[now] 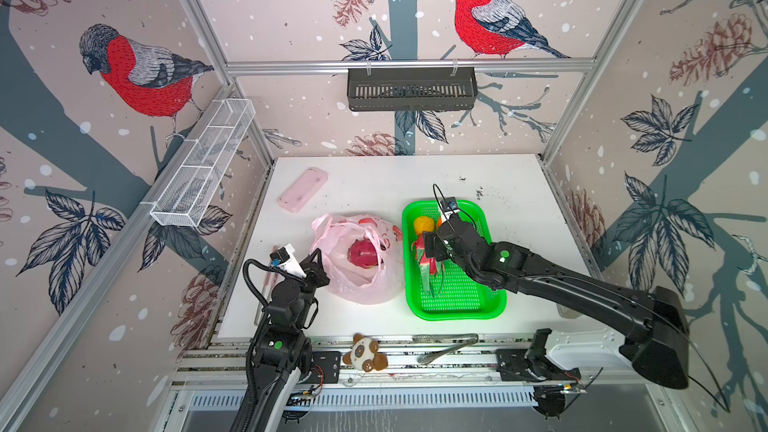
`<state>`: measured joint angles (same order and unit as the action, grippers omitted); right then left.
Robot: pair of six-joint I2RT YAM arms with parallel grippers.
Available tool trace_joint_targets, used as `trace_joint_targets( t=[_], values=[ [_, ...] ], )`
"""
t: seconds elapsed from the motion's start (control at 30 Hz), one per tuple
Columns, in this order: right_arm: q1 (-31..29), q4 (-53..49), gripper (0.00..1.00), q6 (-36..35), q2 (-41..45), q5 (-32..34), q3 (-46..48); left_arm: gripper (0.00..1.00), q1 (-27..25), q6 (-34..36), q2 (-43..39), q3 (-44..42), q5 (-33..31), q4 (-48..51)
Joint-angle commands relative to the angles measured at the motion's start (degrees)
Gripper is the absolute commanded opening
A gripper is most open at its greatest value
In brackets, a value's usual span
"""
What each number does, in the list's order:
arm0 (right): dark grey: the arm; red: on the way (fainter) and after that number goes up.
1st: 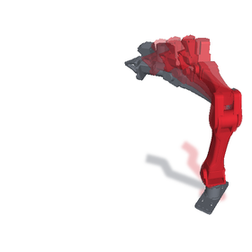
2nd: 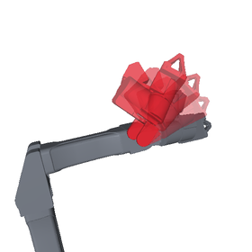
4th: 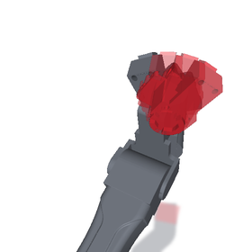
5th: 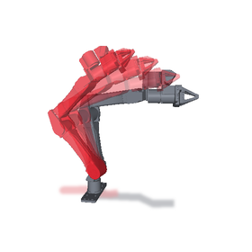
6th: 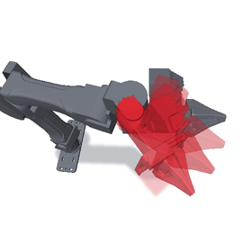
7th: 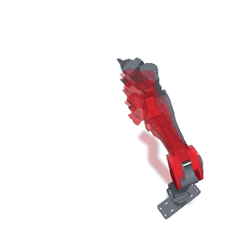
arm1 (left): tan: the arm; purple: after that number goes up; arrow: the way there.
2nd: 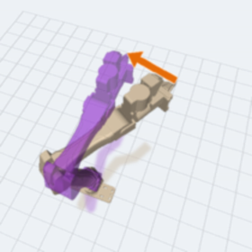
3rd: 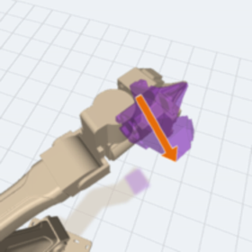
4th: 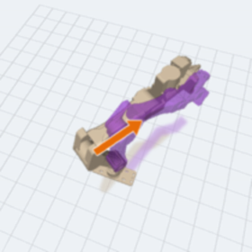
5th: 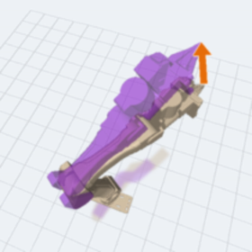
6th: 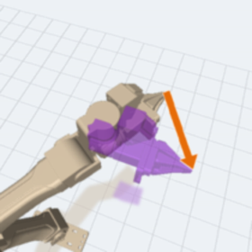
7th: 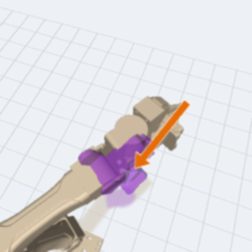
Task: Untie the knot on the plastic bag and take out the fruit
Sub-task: 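Move the right gripper back over the pink bag mouth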
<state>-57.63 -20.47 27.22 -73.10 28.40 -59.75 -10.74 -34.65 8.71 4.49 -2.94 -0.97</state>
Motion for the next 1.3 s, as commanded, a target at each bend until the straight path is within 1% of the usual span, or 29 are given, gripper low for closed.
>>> trace_joint_targets(
  t=[0.0,0.1,0.27,0.4,0.57,0.73,0.83,0.9,1.03,1.2,1.27],
  values=[
    [-1.03,-0.17,0.87,-6.96,-1.80,-0.48,-4.68,0.00,0.03,0.47,0.34,0.60,0.41,-2.36],
    [-2.58,-0.36,0.83,-10.37,-4.26,-0.78,-9.92,0.00,0.03,0.55,0.35,0.56,0.39,-2.18],
    [-5.86,-0.49,0.72,-15.02,-9.44,-1.15,-18.09,0.00,0.02,0.64,0.25,0.35,0.43,-2.25],
    [-9.66,-0.88,0.63,-18.72,-13.57,-1.69,-24.62,0.00,0.05,0.99,0.43,0.31,0.55,-2.36],
    [-14.89,-3.34,0.56,-24.06,-18.92,-0.96,-32.98,0.00,0.09,1.26,0.95,0.51,0.58,-2.86],
    [-18.60,-7.56,0.42,-29.25,-25.72,-1.63,-42.73,0.00,0.02,1.26,1.65,0.67,0.70,-3.25],
    [-19.26,-10.25,0.35,-31.69,-29.73,-3.60,-48.29,0.00,0.04,1.20,1.81,0.92,0.58,-3.21],
    [-19.28,-11.99,0.32,-33.23,-32.35,-5.89,-51.04,0.00,0.05,1.10,1.60,1.02,0.57,-2.95],
    [-18.95,-16.89,0.29,-36.92,-38.17,-11.43,-56.30,0.00,0.04,0.99,0.88,1.22,0.21,-2.03],
    [-18.07,-24.01,0.27,-40.22,-46.11,-15.32,-64.52,0.00,0.02,0.42,-0.57,1.25,-0.31,-0.53],
    [-17.32,-25.94,0.27,-41.09,-48.30,-17.30,-66.32,0.00,0.02,0.32,-1.33,1.27,-0.57,0.13]
  ],
)
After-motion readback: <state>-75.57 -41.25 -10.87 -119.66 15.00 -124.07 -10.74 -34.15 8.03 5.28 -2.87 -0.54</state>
